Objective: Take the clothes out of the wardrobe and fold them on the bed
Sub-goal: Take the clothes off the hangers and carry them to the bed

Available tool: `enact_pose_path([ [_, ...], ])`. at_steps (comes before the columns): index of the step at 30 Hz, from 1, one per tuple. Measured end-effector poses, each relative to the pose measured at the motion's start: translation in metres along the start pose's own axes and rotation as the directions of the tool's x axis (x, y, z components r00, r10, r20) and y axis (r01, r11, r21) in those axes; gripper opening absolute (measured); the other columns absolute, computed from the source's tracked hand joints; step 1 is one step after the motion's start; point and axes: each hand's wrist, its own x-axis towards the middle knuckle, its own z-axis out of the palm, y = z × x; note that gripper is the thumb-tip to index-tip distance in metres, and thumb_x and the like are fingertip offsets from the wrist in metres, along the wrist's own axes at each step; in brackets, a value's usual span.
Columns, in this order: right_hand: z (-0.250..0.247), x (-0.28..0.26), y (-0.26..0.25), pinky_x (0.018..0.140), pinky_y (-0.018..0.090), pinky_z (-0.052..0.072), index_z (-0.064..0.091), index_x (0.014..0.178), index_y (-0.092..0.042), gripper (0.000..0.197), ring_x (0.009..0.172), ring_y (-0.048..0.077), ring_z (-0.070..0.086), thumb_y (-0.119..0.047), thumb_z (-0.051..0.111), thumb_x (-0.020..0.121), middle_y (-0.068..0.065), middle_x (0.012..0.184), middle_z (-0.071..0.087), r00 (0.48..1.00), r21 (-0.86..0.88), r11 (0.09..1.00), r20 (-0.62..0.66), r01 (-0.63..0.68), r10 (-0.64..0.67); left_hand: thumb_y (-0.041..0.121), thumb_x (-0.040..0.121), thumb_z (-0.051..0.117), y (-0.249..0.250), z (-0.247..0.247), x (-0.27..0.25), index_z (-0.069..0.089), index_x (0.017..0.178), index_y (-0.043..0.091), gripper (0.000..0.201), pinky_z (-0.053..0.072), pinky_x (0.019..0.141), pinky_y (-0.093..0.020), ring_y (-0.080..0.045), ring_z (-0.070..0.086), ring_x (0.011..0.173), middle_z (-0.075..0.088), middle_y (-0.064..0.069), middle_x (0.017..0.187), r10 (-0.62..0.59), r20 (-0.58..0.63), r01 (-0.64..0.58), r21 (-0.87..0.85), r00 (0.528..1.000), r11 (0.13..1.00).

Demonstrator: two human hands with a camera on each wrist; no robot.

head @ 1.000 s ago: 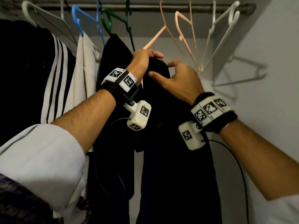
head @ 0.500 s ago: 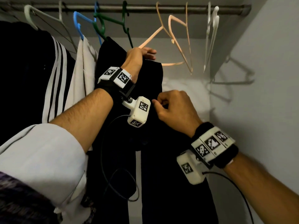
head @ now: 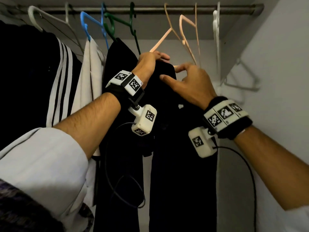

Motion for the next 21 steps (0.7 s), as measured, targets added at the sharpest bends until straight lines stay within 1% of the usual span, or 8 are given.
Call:
enact_pose_path([
  [2,0.003,0.014,-0.002,0.072,0.033,0.052,0.067,0.111,-0.022,0.054,0.079,0.018,0.066,-0.067,0.066,0.083,-0.003,0.085,0.069,0.999,-0.074,0.997,0.047,-0.007,0.011,0.016,0.103,0.039,0.004,-0.001,-0.002,0.073,0.086,0.012,0.038,0.058,0.095,-0.04,-0.03,0.072,0.102,0.075,-0.015,0.105,0.0,0.027,0.0,-0.005,1.0,1.0],
  [3,0.005,0.018,-0.001,0.072,0.033,0.051,0.07,0.106,-0.021,0.044,0.079,0.018,0.065,-0.059,0.067,0.085,-0.003,0.083,0.068,0.998,-0.085,0.996,0.06,0.005,0.0,0.015,0.103,0.038,0.007,-0.001,-0.003,0.072,0.088,0.01,0.037,0.059,0.093,-0.039,-0.031,0.071,0.101,0.074,-0.016,0.107,0.0,0.033,0.001,-0.017,0.999,1.0],
  [6,0.013,0.009,0.002,0.07,0.038,0.054,0.067,0.08,-0.018,0.018,0.064,0.015,0.058,-0.036,0.066,0.084,-0.005,0.061,0.059,0.998,-0.059,0.996,0.011,0.068,-0.067,0.012,0.106,0.034,0.011,-0.002,-0.007,0.068,0.099,0.004,0.035,0.058,0.08,-0.03,-0.027,0.067,0.09,0.067,-0.018,0.1,-0.024,0.018,0.025,-0.066,1.0,0.998],
  [10,0.018,-0.014,0.003,0.063,0.041,0.055,0.056,0.072,-0.016,0.018,0.062,0.021,0.06,-0.031,0.062,0.081,-0.002,0.063,0.061,0.993,-0.009,0.993,-0.025,0.115,-0.115,0.018,0.106,0.035,0.005,-0.003,-0.005,0.074,0.105,0.009,0.04,0.059,0.081,-0.034,-0.025,0.069,0.081,0.071,-0.015,0.093,-0.032,-0.006,0.032,-0.031,0.999,0.999],
  [14,0.016,-0.042,0.002,0.06,0.04,0.052,0.053,0.068,-0.016,0.022,0.055,0.018,0.056,-0.027,0.064,0.084,-0.002,0.055,0.057,0.991,0.051,0.99,-0.024,0.131,-0.13,0.016,0.106,0.036,0.003,-0.001,-0.002,0.075,0.103,0.009,0.039,0.058,0.076,-0.033,-0.023,0.069,0.08,0.07,-0.013,0.091,-0.025,-0.05,0.023,-0.041,0.998,0.999],
  [15,0.015,-0.05,0.003,0.059,0.038,0.051,0.053,0.068,-0.016,0.024,0.053,0.017,0.054,-0.026,0.065,0.086,-0.003,0.053,0.056,0.991,0.06,0.99,-0.031,0.129,-0.128,0.015,0.106,0.036,0.003,0.001,-0.003,0.074,0.102,0.006,0.039,0.058,0.078,-0.033,-0.023,0.07,0.082,0.07,-0.014,0.092,-0.03,-0.05,0.027,-0.062,0.998,0.998],
  [18,0.013,-0.068,0.01,0.057,0.031,0.045,0.052,0.07,-0.017,0.025,0.047,0.013,0.048,-0.023,0.067,0.09,-0.005,0.048,0.053,0.993,0.125,0.986,-0.048,0.11,-0.105,0.01,0.105,0.037,0.006,0.007,-0.004,0.071,0.093,0.003,0.037,0.057,0.092,-0.038,-0.027,0.068,0.088,0.069,-0.02,0.094,-0.023,-0.06,0.016,-0.104,0.998,0.994],
  [21,0.014,-0.086,0.01,0.054,0.028,0.038,0.052,0.071,-0.017,0.026,0.046,0.012,0.044,-0.02,0.067,0.092,-0.004,0.048,0.05,0.991,0.165,0.977,0.019,0.131,-0.136,0.012,0.104,0.038,0.007,0.008,-0.006,0.074,0.089,0.008,0.038,0.055,0.097,-0.04,-0.026,0.066,0.088,0.068,-0.014,0.089,0.001,-0.05,-0.005,-0.065,0.999,0.998],
])
